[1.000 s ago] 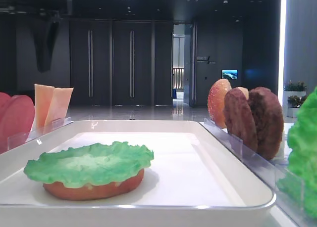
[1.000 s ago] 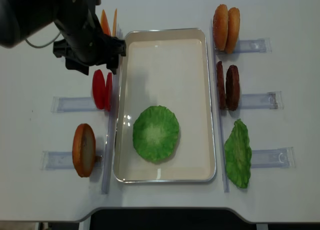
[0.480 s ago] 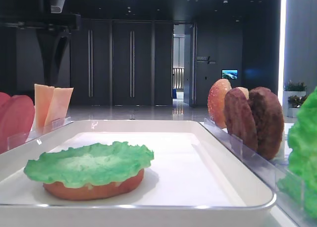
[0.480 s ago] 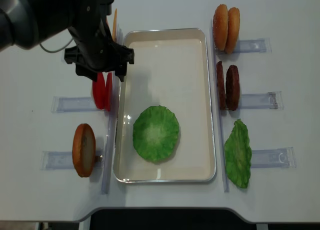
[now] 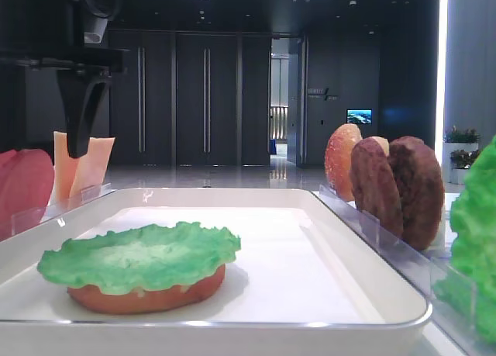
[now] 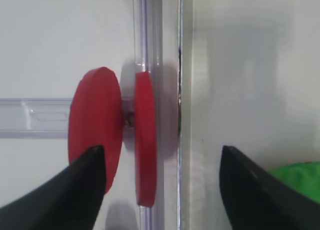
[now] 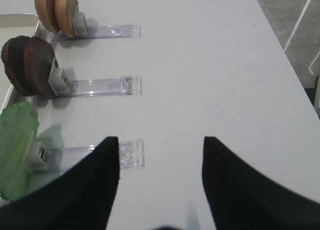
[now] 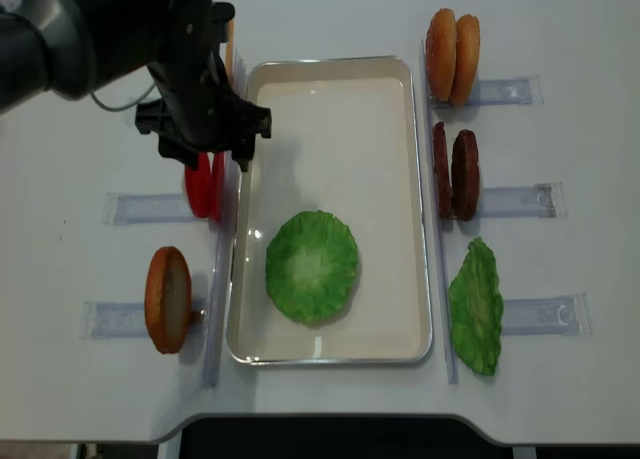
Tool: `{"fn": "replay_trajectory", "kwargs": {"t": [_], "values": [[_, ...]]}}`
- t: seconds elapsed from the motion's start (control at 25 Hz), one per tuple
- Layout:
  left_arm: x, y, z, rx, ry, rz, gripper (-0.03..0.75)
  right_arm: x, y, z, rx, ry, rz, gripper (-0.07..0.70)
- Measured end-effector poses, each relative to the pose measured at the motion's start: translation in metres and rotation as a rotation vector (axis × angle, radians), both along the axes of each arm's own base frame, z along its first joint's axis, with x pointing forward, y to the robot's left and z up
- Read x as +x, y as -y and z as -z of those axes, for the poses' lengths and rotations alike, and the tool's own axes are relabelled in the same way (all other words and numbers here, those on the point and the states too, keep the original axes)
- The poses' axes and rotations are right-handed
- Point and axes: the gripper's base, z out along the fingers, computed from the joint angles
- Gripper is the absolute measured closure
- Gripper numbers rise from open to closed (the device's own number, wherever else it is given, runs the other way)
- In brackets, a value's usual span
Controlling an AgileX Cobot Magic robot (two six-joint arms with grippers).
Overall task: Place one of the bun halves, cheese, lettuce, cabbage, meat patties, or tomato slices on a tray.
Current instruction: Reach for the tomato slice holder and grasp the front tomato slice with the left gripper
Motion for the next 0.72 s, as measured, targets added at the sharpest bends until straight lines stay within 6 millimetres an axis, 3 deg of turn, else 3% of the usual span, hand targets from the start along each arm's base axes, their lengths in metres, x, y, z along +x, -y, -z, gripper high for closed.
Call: {"fn": "replay_trajectory", "kwargs": {"t": [0.72], "values": [[0.004,0.003,0.014,0.011,-0.024,0.006,0.202,0.0,0.0,0.0,0.0,0.0,0.0,0.269]]}}
